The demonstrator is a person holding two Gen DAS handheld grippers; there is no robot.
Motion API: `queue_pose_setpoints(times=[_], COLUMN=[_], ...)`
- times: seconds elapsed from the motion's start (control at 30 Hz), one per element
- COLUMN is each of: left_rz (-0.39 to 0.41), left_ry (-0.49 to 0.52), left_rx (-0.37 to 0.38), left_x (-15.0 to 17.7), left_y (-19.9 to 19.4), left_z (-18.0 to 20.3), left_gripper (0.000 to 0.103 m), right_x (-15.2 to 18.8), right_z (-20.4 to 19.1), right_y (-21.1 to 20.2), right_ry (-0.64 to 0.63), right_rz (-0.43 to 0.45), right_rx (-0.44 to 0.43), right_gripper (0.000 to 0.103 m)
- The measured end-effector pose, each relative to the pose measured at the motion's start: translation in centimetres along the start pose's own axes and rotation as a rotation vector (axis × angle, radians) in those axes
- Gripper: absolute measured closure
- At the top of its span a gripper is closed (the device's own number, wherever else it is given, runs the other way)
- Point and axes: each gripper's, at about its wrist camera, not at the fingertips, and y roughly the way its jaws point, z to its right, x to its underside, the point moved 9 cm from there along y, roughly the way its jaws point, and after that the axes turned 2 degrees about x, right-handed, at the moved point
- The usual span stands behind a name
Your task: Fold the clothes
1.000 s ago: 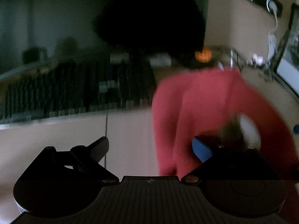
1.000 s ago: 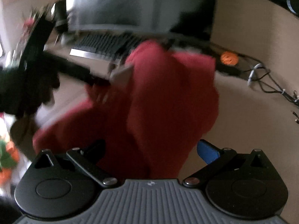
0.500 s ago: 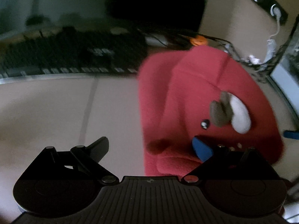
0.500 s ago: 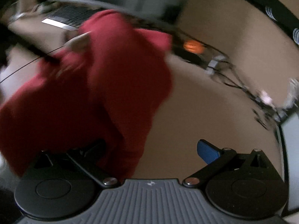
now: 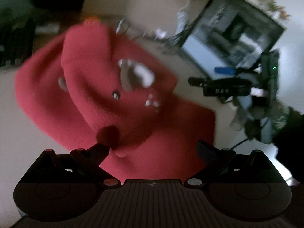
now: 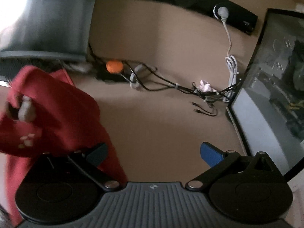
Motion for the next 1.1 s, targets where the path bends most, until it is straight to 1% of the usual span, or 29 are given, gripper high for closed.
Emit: queue_pose_setpoints(times=[0.07, 0.13, 0.17, 0.23, 0.33, 0.37, 0.47, 0.53, 0.6, 0.67, 0.7, 0.77, 0.8, 0.83, 0.87, 0.93, 0.97, 1.03, 1.1], left_rz=[0.072, 0.143, 0.169, 0.191, 0.185, 0.180, 0.166, 0.155, 0.144, 0.132, 0.123, 0.102, 0.097, 0.097, 0.101, 0.114, 0.122, 0.143, 0.173], left_ry=[-0.009, -0.058, -0.100, -0.188, -0.290, -0.305, -0.344, -0.371, -0.391, -0.389, -0.369, -0.338, -0.326, -0.315, -0.309, -0.315, -0.320, -0.316, -0.285], left_rx=[0.003, -0.017, -0.046, -0.101, -0.102, -0.097, -0.081, -0.046, 0.015, 0.067, 0.066, 0.047, 0.034, 0.021, 0.013, 0.011, 0.012, 0.018, 0.030], left_x=[-1.9, -3.9, -4.7, -5.6, -5.9, -6.0, -6.3, -6.5, -5.8, -4.9, -4.3, -3.0, -2.5, -2.1, -1.8, -1.6, -1.7, -2.0, -2.6], left_y=[-2.0, -3.3, -3.5, -3.1, -1.3, -0.5, 1.5, 2.8, 3.7, 4.1, 4.1, 4.2, 4.2, 4.3, 4.3, 4.1, 4.0, 3.5, 2.7], left_z=[-1.1, -2.9, -4.2, -6.4, -8.8, -9.1, -9.8, -9.4, -7.8, -6.2, -5.5, -4.5, -4.2, -4.0, -3.8, -3.6, -3.5, -3.0, -1.8], left_gripper=[0.002, 0.002, 0.002, 0.002, 0.002, 0.002, 0.002, 0.002, 0.003, 0.002, 0.002, 0.002, 0.003, 0.003, 0.003, 0.003, 0.003, 0.004, 0.004], right_x=[-0.4, -0.6, -0.4, 0.5, 1.5, 1.4, 0.4, -0.2, -1.0, -1.6, -1.8, -2.0, -2.1, -2.2, -2.2, -2.3, -2.4, -3.3, -4.7], right_z=[-1.1, -3.5, -5.2, -8.6, -12.4, -12.2, -10.5, -9.5, -7.2, -4.3, -2.9, -1.4, -1.6, -2.1, -3.0, -5.0, -5.8, -6.6, -7.7], right_y=[-0.8, -0.8, -0.9, -0.9, 0.2, 0.5, 1.5, 2.1, 1.9, 2.4, 2.8, 4.4, 5.1, 5.8, 6.8, 8.8, 9.6, 10.1, 9.4], right_ry=[0.036, 0.011, -0.036, -0.171, -0.394, -0.359, -0.193, -0.082, 0.039, 0.166, 0.236, 0.338, 0.343, 0.341, 0.336, 0.324, 0.328, 0.312, 0.265], right_rz=[0.024, 0.037, 0.039, 0.048, 0.083, 0.072, 0.027, -0.003, 0.009, 0.009, 0.002, -0.032, -0.042, -0.052, -0.071, -0.113, -0.133, -0.128, -0.119], right_rx=[-0.079, -0.160, -0.198, -0.230, -0.181, -0.202, -0.288, -0.344, -0.372, -0.347, -0.327, -0.301, -0.301, -0.304, -0.331, -0.394, -0.421, -0.429, -0.495], right_gripper=[0.000, 0.000, 0.000, 0.000, 0.000, 0.000, 0.000, 0.000, 0.000, 0.000, 0.000, 0.000, 0.001, 0.006, 0.011, 0.031, 0.032, 0.034, 0.035])
